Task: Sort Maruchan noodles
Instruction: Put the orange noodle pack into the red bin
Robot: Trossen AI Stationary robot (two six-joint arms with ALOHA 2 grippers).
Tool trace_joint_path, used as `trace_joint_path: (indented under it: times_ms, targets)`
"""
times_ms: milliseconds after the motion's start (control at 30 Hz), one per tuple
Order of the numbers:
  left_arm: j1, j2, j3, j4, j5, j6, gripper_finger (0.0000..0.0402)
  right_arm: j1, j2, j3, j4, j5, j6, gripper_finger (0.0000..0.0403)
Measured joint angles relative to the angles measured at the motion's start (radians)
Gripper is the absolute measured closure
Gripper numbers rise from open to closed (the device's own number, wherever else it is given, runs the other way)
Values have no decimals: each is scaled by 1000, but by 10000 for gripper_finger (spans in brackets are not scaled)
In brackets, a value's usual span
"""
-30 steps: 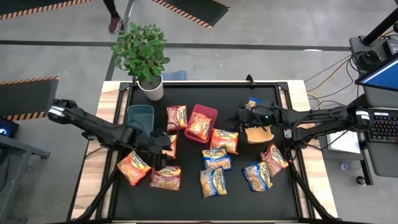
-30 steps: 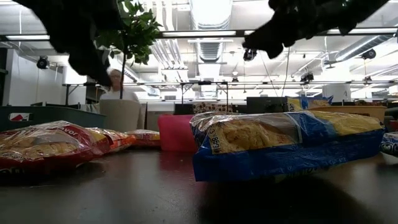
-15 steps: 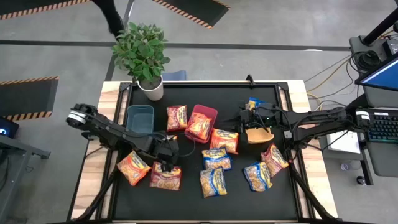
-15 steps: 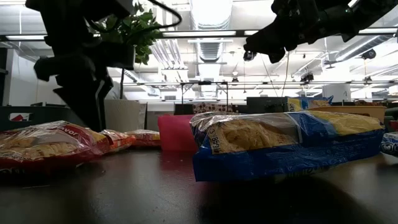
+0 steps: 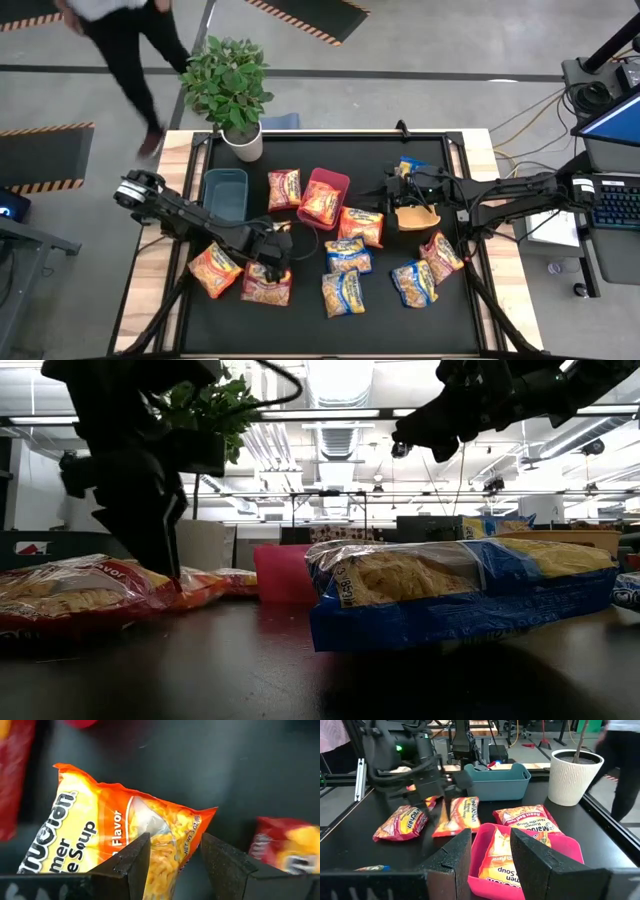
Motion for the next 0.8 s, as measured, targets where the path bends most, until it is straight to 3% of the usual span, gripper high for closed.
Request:
trace_joint_path:
  times_ms: [233,467,633,800]
  targets:
    - [-27,-20,-2,-38,-17,26,245,0,0,0,-6,0,8,277]
    - [-57,-132,-2,-110,-64,25,261,0,0,-1,-17,1,7,277]
    - [-63,-204,-10,-194,-176,-1,275,0,6,-1,-17,1,7,277]
    - [-63,-210,-44,-150,-250,-4,283,0,35,-2,-14,3,2,277]
